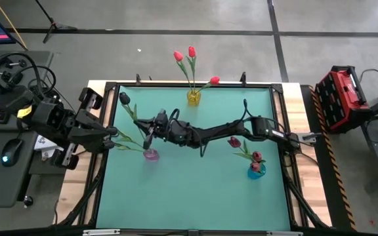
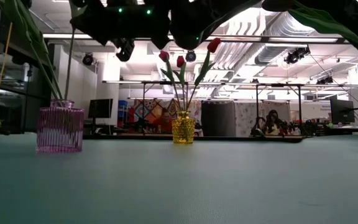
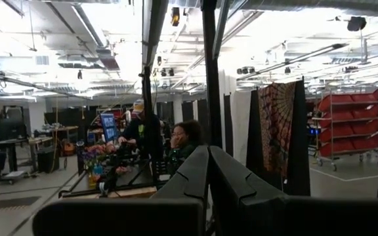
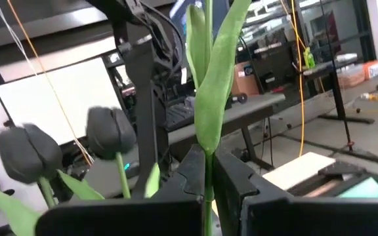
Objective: Sort flowers into vase by color
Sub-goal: Put the black tulip into the violet vase, then return to Home Position
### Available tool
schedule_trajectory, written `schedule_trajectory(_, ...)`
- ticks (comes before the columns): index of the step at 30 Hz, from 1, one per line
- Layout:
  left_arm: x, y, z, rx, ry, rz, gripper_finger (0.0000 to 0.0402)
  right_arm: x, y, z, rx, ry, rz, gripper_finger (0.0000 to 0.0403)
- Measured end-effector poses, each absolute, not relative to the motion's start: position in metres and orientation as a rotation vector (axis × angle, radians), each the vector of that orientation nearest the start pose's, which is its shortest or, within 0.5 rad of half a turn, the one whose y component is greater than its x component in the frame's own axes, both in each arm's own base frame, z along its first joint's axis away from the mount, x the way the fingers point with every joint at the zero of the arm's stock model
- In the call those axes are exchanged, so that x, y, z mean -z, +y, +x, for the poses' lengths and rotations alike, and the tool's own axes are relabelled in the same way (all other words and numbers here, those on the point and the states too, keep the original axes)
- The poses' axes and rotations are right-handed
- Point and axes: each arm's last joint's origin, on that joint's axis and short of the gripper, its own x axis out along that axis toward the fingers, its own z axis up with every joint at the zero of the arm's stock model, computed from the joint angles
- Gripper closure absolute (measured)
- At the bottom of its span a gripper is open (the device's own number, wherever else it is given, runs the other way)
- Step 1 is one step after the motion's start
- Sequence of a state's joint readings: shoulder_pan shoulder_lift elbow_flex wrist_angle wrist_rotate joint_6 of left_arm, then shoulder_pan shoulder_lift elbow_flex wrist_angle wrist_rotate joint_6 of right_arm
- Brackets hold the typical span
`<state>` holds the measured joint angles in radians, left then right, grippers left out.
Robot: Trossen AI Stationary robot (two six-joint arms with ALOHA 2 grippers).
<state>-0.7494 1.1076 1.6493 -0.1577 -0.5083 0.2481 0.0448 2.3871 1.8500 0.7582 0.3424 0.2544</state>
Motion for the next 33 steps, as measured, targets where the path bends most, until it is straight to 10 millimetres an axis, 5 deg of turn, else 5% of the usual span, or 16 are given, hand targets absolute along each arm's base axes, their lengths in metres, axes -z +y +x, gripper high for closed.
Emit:
schedule_trajectory(21,-0.552,-0.103,0.133,0.164,-0.331,0.023,0.0402,-0.204,0.035,0.551,0.22,-0.119,0.296,0.0393)
schedule_trajectory(25,-0.552,-0.103,0.133,0.165,-0.33,0.022,0.0402,-0.204,0.037,0.55,0.186,-0.047,0.308,0.0335)
schedule_trajectory(33,-0.552,-0.103,0.133,0.164,-0.33,0.022,0.0401,-0.229,0.046,0.535,0.209,0.147,0.237,0.0153)
